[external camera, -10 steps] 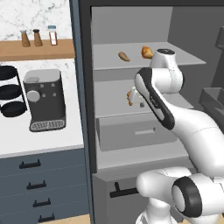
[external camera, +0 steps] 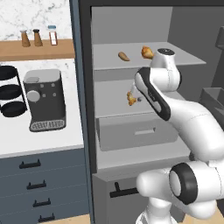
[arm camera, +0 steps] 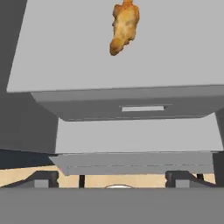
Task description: Place one sweet potato and one chicken drumstick in each tupperware on the nearby counter, to pack two identical lunches.
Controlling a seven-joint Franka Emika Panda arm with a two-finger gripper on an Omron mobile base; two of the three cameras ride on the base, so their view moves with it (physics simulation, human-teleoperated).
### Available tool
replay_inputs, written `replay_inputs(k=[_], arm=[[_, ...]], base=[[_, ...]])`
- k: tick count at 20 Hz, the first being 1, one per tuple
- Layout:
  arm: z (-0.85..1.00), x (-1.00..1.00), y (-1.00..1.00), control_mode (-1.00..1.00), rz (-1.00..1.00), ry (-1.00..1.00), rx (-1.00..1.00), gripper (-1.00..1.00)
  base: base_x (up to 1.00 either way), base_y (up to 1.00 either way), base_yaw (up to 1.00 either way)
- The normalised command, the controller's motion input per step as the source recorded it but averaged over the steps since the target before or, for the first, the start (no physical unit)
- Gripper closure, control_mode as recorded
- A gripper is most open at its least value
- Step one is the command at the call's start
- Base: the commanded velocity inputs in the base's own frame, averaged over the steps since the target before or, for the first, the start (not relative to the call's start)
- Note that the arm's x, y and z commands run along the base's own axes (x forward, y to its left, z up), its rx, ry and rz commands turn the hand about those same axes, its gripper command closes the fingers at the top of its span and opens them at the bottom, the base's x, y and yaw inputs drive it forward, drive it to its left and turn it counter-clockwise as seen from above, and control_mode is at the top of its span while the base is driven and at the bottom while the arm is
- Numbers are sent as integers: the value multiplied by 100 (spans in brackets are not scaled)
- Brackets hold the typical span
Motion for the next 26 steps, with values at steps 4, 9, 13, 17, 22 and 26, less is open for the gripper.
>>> replay_inputs(k=[4, 9, 13, 17, 22, 26], arm=[[-1, 100, -19, -100, -22, -9, 2, -100], [-13, 88, -1, -100, -23, -9, 2, -100], [-41, 39, 0, -100, -22, -4, 7, -100], [-55, 15, 0, -100, -19, -1, 3, -100], [-56, 2, 0, -100, -7, -3, 0, -100], [-24, 27, -1, -100, -1, -9, 0, -100]], base=[[0, 0, 0], [0, 0, 0], [0, 0, 0], [0, 0, 0], [0, 0, 0], [0, 0, 0]])
